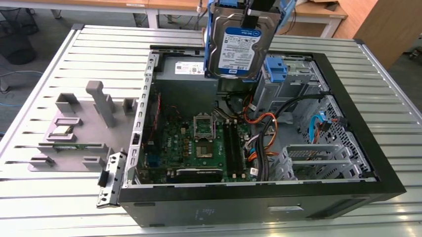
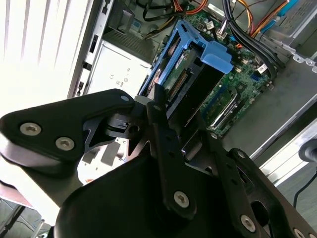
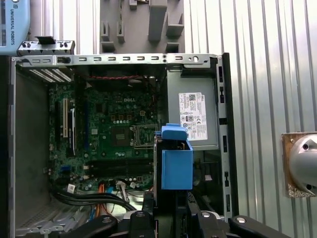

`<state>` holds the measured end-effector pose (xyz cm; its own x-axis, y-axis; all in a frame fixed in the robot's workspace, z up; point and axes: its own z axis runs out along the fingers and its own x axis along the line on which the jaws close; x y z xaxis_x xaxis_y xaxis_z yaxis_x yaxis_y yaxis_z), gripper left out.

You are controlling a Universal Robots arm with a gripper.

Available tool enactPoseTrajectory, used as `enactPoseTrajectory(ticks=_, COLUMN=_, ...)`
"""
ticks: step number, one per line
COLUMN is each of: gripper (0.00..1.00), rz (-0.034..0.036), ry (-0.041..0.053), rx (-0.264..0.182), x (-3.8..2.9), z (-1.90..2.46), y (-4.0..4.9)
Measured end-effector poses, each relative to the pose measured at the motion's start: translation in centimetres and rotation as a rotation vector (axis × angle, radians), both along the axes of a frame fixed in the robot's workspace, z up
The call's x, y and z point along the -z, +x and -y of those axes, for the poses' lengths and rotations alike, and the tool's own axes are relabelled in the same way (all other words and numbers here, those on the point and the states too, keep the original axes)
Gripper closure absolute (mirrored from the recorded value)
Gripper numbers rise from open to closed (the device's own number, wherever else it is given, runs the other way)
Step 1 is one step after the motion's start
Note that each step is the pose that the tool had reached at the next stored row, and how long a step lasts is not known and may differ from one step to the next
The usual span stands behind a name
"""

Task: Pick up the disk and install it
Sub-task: 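Pick up the disk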

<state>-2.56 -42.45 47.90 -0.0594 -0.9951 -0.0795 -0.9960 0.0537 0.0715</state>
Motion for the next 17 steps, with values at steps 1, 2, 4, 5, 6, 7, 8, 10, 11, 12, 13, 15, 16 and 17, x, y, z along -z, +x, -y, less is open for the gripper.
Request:
enactPoseTrajectory(ticks=1, gripper=0.65, rz=0.0, ry=0.0, rx=0.0, x=0.0, z=0.12, y=0.0)
enactPoseTrajectory(ticks=2, gripper=0.65, rz=0.0, ry=0.0, rx=0.0, x=0.0, z=0.23, y=0.0)
enactPoseTrajectory(ticks=4, gripper=0.65, rz=-0.0001, ry=-0.0001, rx=0.0, x=0.0, z=0.47, y=0.0)
enactPoseTrajectory(ticks=5, gripper=0.65, rz=-0.0001, ry=-0.0001, rx=0.0, x=0.0, z=0.58, y=0.0)
enactPoseTrajectory(ticks=6, gripper=0.65, rz=0.0, ry=0.0, rx=0.0, x=0.0, z=0.66, y=0.0)
enactPoseTrajectory(ticks=7, gripper=0.65, rz=0.0, ry=-0.0001, rx=0.0, x=0.0, z=0.76, y=0.0)
enactPoseTrajectory(ticks=8, gripper=0.65, rz=0.0, ry=0.0, rx=0.0, x=0.0, z=0.85, y=0.0)
enactPoseTrajectory(ticks=10, gripper=0.65, rz=0.0, ry=0.0, rx=0.0, x=0.0, z=1.01, y=0.0)
enactPoseTrajectory(ticks=11, gripper=0.65, rz=0.0, ry=-0.0001, rx=0.0, x=0.0, z=1.09, y=0.0)
enactPoseTrajectory(ticks=12, gripper=0.65, rz=0.0, ry=0.0, rx=0.0, x=0.01, z=1.17, y=0.0)
enactPoseTrajectory(ticks=13, gripper=0.65, rz=0.0, ry=-0.0001, rx=0.0, x=0.01, z=1.25, y=0.0)
enactPoseTrajectory(ticks=15, gripper=0.65, rz=0.0, ry=-0.0001, rx=0.0, x=0.01, z=1.41, y=0.0)
enactPoseTrajectory(ticks=16, gripper=0.65, rz=0.0, ry=0.0, rx=0.0, x=0.01, z=1.48, y=0.0)
enactPoseTrajectory(ticks=17, gripper=0.65, rz=0.0, ry=-0.0001, rx=0.0, x=0.0, z=1.55, y=0.0)
